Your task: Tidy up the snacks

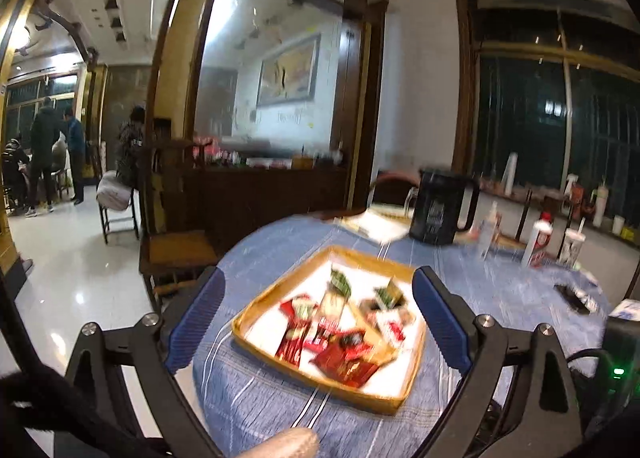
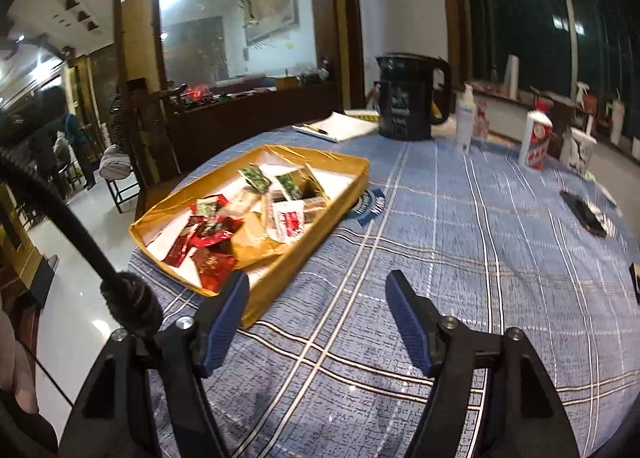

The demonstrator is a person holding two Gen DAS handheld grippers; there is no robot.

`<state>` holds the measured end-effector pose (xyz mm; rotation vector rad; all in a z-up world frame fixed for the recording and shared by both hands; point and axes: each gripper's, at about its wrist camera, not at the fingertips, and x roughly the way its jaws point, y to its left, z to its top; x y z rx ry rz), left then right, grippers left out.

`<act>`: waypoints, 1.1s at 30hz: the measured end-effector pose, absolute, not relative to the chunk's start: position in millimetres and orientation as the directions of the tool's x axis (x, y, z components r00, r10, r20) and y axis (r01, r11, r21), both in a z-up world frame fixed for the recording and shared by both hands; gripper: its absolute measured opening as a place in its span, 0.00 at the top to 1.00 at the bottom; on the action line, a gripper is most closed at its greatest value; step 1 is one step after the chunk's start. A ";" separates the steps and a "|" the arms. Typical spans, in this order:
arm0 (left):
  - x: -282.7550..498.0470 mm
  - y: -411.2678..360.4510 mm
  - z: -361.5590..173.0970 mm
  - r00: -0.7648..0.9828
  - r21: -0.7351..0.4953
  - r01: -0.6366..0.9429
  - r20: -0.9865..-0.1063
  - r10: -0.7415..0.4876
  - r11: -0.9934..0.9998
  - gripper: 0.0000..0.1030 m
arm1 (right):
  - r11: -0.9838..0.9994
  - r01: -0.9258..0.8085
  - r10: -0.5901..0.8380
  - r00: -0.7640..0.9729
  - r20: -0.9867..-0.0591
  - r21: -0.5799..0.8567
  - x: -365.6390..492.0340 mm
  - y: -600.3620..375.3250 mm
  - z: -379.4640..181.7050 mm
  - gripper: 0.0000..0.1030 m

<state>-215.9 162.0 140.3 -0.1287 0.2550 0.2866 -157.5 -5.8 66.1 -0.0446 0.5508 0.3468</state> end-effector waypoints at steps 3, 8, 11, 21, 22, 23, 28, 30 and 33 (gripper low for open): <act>-203.6 166.2 132.3 0.905 -0.073 -0.291 -0.344 0.249 0.954 0.08 | 0.929 -0.369 0.334 0.797 -0.502 0.032 -164.0 1.8 67.4 0.23; -198.5 170.7 122.1 0.882 -0.075 -0.304 -0.399 0.251 0.950 0.08 | 0.917 -0.399 0.348 0.788 -0.509 0.009 -168.7 13.0 65.2 0.23; -197.0 168.9 120.6 0.875 -0.048 -0.313 -0.402 0.268 0.949 0.08 | 0.913 -0.407 0.354 0.782 -0.513 0.009 -168.0 16.1 64.3 0.23; -191.3 170.3 112.3 0.859 -0.026 -0.321 -0.429 0.279 0.947 0.08 | 0.912 -0.411 0.350 0.769 -0.534 0.006 -167.4 25.3 58.0 0.23; -190.7 171.0 111.4 0.857 -0.026 -0.323 -0.432 0.280 0.946 0.08 | 0.912 -0.410 0.349 0.769 -0.535 0.006 -167.3 25.4 57.6 0.23; -190.3 172.0 110.8 0.855 -0.027 -0.325 -0.436 0.282 0.945 0.08 | 0.912 -0.410 0.349 0.769 -0.536 0.006 -167.0 25.6 57.2 0.23; -188.8 174.8 107.6 0.846 -0.029 -0.333 -0.451 0.285 0.943 0.08 | 0.914 -0.406 0.344 0.767 -0.542 0.006 -165.3 26.4 56.2 0.23; -187.7 175.9 106.2 0.843 -0.029 -0.334 -0.456 0.285 0.942 0.08 | 0.915 -0.404 0.343 0.767 -0.543 0.007 -165.3 26.5 55.6 0.23; -187.8 177.0 104.8 0.841 -0.031 -0.336 -0.460 0.285 0.941 0.08 | 0.916 -0.402 0.342 0.765 -0.546 0.011 -164.5 26.4 54.9 0.23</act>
